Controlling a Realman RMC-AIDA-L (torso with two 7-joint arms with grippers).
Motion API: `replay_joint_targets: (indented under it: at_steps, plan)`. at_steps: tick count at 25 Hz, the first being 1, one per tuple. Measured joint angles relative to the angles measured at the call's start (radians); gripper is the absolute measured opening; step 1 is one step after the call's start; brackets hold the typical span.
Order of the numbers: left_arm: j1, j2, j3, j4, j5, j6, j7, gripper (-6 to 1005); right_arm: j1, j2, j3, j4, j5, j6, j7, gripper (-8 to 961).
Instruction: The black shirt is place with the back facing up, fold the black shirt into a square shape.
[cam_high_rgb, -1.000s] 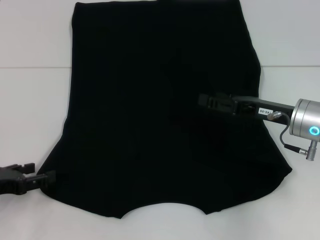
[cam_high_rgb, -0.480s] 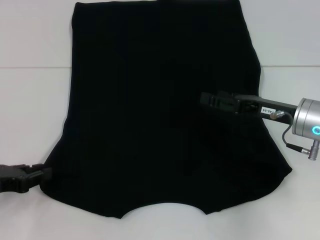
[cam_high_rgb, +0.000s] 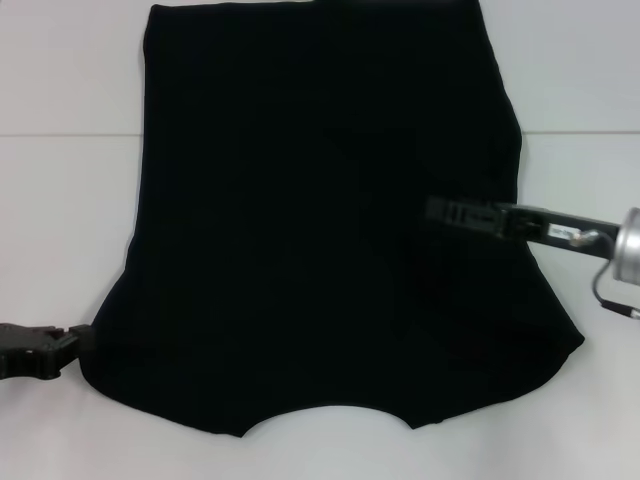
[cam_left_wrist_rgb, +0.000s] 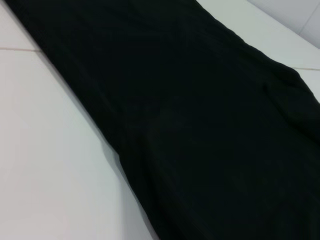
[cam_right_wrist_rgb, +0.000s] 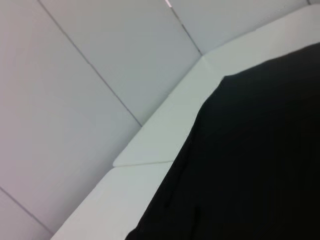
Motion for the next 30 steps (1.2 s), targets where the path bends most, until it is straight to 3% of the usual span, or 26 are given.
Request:
replay_joint_targets:
  at_steps: [5, 11, 12, 20, 30]
  plan:
    - [-0.001, 0.001, -0.005, 0.001, 0.001, 0.006, -0.003, 17, -0.046, -0.049, 0.002, -0.009, -0.081, -0.073, 0.115, 854]
    - [0.005, 0.001, -0.008, 0.006, 0.000, 0.029, -0.011, 16, -0.127, -0.103, 0.009, -0.011, -0.105, -0.121, 0.186, 853]
    - [0.006, 0.001, -0.009, 0.006, 0.002, 0.032, -0.011, 16, -0.146, -0.121, 0.010, -0.008, -0.116, -0.121, 0.204, 853]
    - [0.001, 0.002, -0.009, 0.003, 0.005, 0.034, -0.013, 17, -0.163, -0.135, 0.012, 0.000, -0.169, -0.120, 0.231, 852]
    - [-0.002, 0.003, -0.008, 0.000, 0.005, 0.028, -0.014, 17, -0.145, -0.116, 0.008, 0.002, -0.237, -0.102, 0.253, 851]
